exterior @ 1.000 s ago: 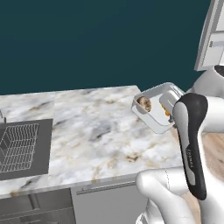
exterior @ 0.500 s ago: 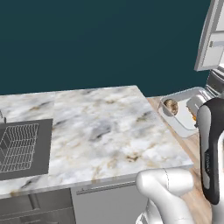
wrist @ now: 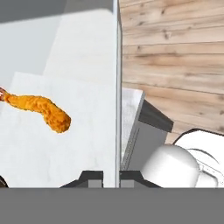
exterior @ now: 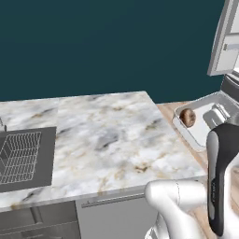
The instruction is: Place the tupperware on the second highest shelf of the fridge. Make space for the tupperware among the existing items by rearranging them on the shelves if needed. Close the fridge door when finished.
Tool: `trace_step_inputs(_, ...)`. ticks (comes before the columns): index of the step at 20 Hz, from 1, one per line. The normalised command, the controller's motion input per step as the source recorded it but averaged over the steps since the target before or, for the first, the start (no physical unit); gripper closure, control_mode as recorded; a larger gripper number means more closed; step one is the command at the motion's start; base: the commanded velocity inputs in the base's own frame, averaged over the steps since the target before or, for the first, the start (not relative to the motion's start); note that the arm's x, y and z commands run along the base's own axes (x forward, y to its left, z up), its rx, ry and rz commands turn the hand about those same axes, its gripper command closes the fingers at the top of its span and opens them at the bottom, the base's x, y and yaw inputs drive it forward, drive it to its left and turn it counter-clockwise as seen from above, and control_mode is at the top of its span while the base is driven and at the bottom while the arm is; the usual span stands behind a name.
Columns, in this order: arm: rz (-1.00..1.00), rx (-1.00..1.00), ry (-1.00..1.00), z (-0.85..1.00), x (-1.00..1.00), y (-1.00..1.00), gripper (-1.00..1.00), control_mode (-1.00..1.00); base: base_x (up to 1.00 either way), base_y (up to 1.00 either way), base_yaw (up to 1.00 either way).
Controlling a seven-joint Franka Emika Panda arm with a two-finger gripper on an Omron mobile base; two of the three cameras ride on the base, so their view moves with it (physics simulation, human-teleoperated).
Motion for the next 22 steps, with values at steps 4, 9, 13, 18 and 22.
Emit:
trace_step_inputs(4,0.00,-0.21,-0.13,0.00,0.00,0.90,1.00,-1.00,0.00,0.00,0.00)
trace_step_inputs(9,-0.03,-0.02,0.00,0.00,0.04,0.24,1.00,-1.00,0.00,0.00,0.00)
trace_step_inputs(13,-0.06,0.00,0.00,0.00,0.01,0.11,1.00,-1.00,0.00,0.00,0.00)
trace_step_inputs(18,-0.04,0.00,0.00,0.00,-0.05,-0.05,1.00,1.00,-0.23,-0.48,-0.11)
trace_step_inputs(22,0.00,0.00,0.00,0.00,0.00,0.00,1.00,1.00,-0.29,-1.00,-0.18)
